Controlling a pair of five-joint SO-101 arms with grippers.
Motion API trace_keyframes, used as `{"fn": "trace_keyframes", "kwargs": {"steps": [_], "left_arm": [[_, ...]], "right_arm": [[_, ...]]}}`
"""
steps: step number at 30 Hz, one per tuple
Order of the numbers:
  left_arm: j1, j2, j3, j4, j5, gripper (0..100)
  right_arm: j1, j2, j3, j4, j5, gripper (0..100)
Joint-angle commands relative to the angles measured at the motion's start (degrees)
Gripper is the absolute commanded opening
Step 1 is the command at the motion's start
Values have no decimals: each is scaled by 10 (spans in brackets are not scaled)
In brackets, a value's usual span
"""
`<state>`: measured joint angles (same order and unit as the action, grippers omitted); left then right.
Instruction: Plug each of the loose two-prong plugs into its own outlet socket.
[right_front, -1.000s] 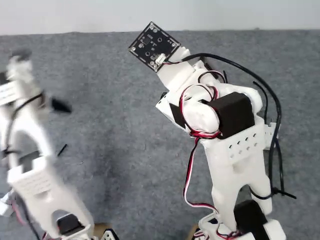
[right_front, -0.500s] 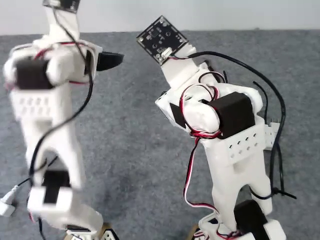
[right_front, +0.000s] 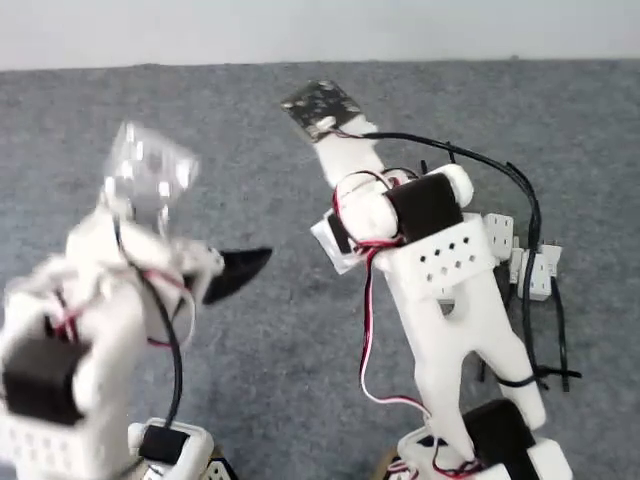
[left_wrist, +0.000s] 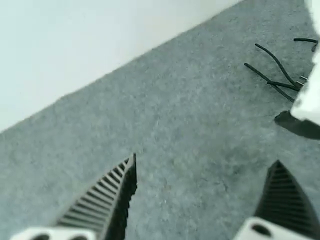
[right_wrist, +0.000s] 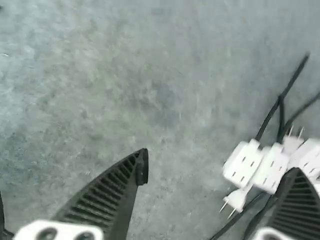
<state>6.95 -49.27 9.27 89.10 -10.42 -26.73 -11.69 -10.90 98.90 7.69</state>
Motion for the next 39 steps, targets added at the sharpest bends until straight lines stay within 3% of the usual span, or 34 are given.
{"fn": "trace_keyframes", "kwargs": {"steps": [1,5,11,22,39], "left_arm": [[5,-134,240,-131,-15,390],[5,-170,361,-197,-83,390],[5,-170,445,-280,-67,390],[5,-170,534,-338,-55,390],[6,-170,616,-432,-55,390]], "right_arm": [[23,-29,77,-59,-21,401],[44,-72,227,-166,-25,401],[138,-168,431,-330,-77,401],[239,-194,605,-444,-75,401],[171,-194,668,-539,-56,401]]}}
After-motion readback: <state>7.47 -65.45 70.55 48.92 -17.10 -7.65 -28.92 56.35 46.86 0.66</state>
